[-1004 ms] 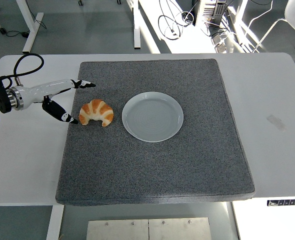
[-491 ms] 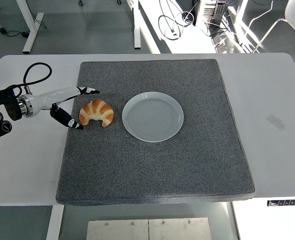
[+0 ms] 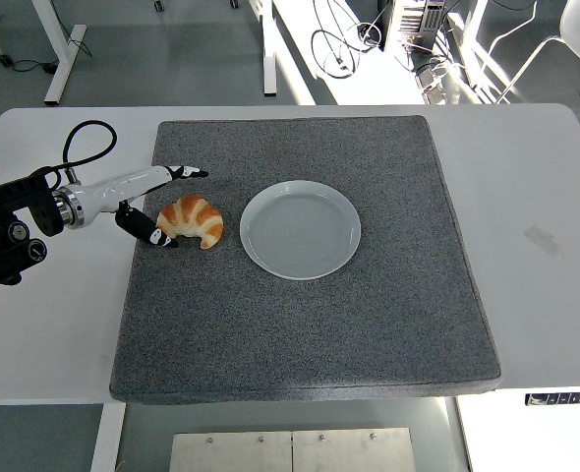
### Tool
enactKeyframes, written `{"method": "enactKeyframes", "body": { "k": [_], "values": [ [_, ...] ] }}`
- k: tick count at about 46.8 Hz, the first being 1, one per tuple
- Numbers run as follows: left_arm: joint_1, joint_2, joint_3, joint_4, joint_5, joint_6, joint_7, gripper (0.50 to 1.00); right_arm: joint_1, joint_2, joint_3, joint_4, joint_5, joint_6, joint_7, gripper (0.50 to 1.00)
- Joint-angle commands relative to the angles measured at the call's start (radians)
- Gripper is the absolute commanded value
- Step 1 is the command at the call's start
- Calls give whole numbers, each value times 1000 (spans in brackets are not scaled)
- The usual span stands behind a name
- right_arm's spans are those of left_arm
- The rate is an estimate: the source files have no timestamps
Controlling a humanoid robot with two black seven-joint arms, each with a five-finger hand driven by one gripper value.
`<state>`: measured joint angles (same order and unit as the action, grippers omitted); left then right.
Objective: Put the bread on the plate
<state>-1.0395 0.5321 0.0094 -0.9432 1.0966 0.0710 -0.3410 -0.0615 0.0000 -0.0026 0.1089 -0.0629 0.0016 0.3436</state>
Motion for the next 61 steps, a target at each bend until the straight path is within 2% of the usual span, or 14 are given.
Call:
{"method": "enactKeyframes", "body": {
  "k": [1,8,12,13,18,26,27,31,46,61],
  "values": [
    [1,-4,9,6,-1,1,-1,974,0,0,1,0,0,0,0,1000],
    [12,-35,11,47,-1,19,0,971,0,0,-1,0,0,0,0,1000],
    [16,-57,15,72,-1,24,-3,957,0,0,-1,0,0,0,0,1000],
    [18,-60,15,73,-1,24,-3,940,0,0,-1,0,0,0,0,1000],
    [19,-61,15,75,-1,30,-6,833,0,0,1,0,0,0,0,1000],
    [19,-83,43,83,-1,79,-7,525,0,0,1,0,0,0,0,1000],
    [19,-84,46,84,-1,90,-7,500,0,0,0,0,0,0,0,1000],
    [19,-86,47,93,-3,119,-10,500,0,0,1,0,0,0,0,1000],
    [-1,-83,41,95,-17,122,-49,500,0,0,0,0,0,0,0,1000],
    [-123,-12,49,93,-20,110,-49,500,-1,0,1,0,0,0,0,1000]
  ]
}}
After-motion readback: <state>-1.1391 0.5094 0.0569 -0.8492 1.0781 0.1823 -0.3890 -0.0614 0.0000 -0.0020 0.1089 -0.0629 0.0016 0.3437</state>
